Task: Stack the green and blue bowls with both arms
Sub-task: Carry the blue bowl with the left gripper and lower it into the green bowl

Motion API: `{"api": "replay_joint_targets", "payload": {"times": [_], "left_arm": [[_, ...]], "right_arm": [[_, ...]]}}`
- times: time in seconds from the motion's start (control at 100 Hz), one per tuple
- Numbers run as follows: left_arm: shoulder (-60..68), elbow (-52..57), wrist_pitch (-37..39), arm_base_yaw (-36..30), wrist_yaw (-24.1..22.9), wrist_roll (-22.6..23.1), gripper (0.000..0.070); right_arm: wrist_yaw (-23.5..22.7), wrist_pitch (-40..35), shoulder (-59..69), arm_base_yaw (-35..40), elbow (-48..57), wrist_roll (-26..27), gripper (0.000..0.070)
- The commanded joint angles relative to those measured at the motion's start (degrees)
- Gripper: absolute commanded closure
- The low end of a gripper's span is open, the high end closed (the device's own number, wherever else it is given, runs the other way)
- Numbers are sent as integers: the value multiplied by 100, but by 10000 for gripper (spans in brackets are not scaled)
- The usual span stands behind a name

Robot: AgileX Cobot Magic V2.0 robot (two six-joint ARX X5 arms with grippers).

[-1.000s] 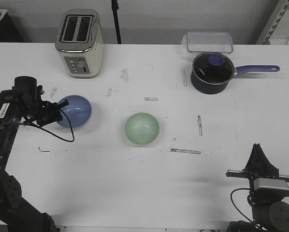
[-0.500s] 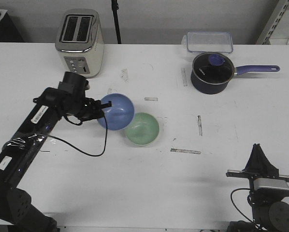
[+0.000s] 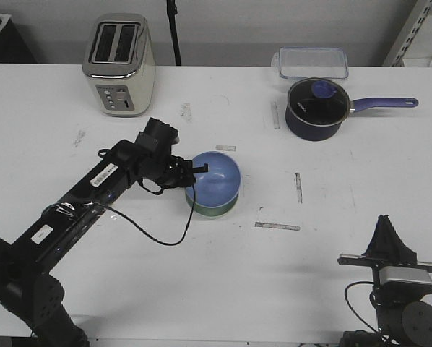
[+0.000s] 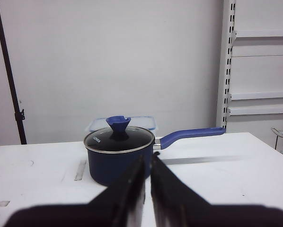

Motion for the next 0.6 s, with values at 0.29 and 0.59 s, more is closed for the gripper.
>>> {"api": "replay_joint_targets", "payload": {"times": [0.29, 0.59], "left_arm": [[496, 142, -9, -133, -13, -28, 699], [544, 142, -11, -138, -11, -26, 615]], "right_arm": [[4, 87, -11, -11, 31, 50, 686], [2, 87, -11, -11, 31, 50, 686]]}}
